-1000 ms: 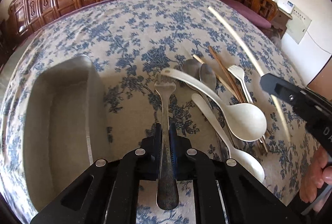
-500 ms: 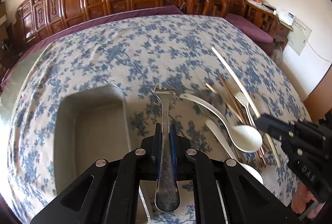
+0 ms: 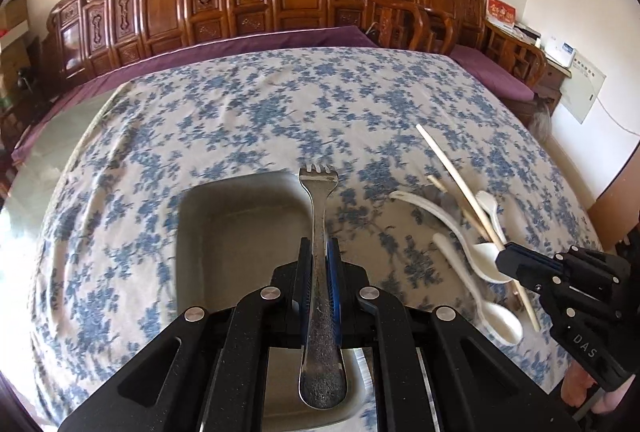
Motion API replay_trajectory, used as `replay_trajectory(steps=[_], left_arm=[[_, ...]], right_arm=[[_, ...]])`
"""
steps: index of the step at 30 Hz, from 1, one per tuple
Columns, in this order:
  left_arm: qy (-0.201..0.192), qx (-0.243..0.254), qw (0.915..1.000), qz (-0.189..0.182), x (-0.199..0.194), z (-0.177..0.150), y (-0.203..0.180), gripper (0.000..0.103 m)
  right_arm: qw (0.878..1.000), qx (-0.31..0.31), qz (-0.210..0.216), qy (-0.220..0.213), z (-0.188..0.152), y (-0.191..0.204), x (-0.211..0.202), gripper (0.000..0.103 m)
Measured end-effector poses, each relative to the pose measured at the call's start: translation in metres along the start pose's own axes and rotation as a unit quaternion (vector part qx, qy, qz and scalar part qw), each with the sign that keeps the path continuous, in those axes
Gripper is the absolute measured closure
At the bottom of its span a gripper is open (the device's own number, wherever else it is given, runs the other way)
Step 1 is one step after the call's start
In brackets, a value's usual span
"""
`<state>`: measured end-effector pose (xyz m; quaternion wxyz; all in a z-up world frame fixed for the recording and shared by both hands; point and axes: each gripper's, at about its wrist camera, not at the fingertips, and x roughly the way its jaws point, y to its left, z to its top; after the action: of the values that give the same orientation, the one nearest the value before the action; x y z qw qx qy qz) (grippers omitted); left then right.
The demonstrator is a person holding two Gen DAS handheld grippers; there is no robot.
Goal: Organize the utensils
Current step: 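Carry the metal fork into the grey tray and open the left tool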
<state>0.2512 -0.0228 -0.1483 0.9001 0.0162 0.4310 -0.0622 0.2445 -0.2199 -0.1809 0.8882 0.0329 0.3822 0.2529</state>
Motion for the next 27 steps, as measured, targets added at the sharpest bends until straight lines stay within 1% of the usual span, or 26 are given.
replay_trajectory(steps=[2,8,12,16,24,27], left_arm=[[0.004,-0.004,1.0,0.005,0.003,-0.003,0.01,0.096],[0.035,-0.023,0.999,0.016,0.024,-0.014,0.039,0.096],[0.056,-0.023,0.9978,0.025,0.04,-0.019,0.048,0.096],[0.071,-0.023,0.9969,0.026,0.052,-0.022,0.052,0.096],[0.084,-0.02,0.996,0.023,0.063,-0.025,0.052,0.096],[0.074,-0.025,0.9967,0.022,0.059,-0.024,0.055,0.096]], right_arm=[[1.0,-0.004,0.0,0.007,-0.001,0.005,0.006,0.097],[1.0,-0.014,-0.003,0.021,-0.003,0.016,0.021,0.097],[0.999,-0.017,-0.003,0.028,-0.004,0.021,0.028,0.097],[0.999,-0.021,-0.001,0.032,-0.003,0.025,0.034,0.097],[0.999,-0.023,0.004,0.04,-0.004,0.03,0.04,0.097],[0.999,-0.021,0.003,0.041,-0.005,0.029,0.041,0.097]])
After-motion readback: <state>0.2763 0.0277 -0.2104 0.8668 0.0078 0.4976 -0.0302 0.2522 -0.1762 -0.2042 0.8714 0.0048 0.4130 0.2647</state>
